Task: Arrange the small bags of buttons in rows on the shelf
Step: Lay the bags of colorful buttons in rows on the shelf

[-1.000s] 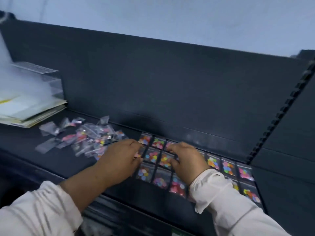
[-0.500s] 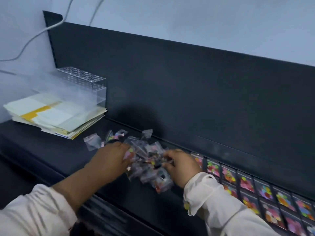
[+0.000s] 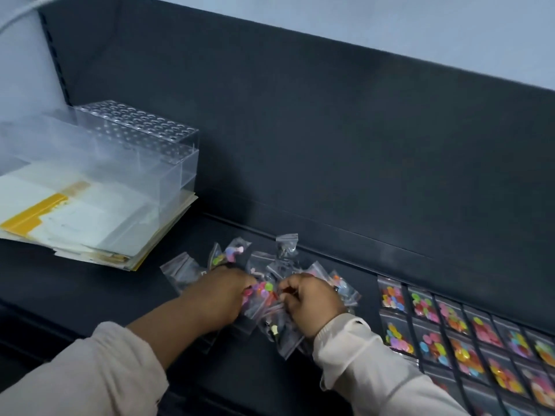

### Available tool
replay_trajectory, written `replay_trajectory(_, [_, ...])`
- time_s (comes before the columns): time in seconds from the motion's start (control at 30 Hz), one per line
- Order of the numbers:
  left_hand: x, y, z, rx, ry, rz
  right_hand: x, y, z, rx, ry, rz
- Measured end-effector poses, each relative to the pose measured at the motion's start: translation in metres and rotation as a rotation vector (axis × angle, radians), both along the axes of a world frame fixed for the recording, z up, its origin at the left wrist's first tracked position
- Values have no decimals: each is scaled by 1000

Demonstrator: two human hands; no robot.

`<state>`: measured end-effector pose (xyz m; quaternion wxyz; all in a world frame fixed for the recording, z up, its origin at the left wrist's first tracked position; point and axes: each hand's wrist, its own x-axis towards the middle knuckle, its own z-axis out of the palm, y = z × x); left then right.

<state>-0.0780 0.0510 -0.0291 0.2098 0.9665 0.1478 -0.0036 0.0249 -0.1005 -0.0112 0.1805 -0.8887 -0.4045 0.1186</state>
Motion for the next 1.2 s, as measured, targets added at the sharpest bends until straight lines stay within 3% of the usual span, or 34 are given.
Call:
replay_trajectory(0.13, [2, 8, -3, 18, -38, -48, 1, 10, -3, -54, -23, -32])
replay_trajectory(0.33, [1, 21, -4, -24, -106, 79, -4, 29, -4, -84, -28, -87])
replay_trajectory(0.43, [0, 24, 3, -288, -225, 286, -6, 33, -5, -115, -3, -91])
replay_trajectory(0.57, [0, 24, 15, -731, -341, 445, -4, 35, -5, 1, 185, -192])
replay_trajectory(0.67, [-1, 29, 20, -868, -368, 524, 2, 36, -9, 136, 258, -266])
replay_trajectory(0.8, [2, 31, 24, -929, -376, 559, 2, 33, -6, 218, 216, -269])
replay_trajectory(1.0, [2, 29, 24, -932, -343, 567, -9, 29, 3, -130, 14, -119])
replay_trajectory(1.1, [0, 27, 22, -937, -323, 568, -11, 33, -4, -204, 16, -130])
replay_trajectory(1.2, [-6, 26, 24, -945, -313, 554, -6, 36, -11, -125, 131, -233])
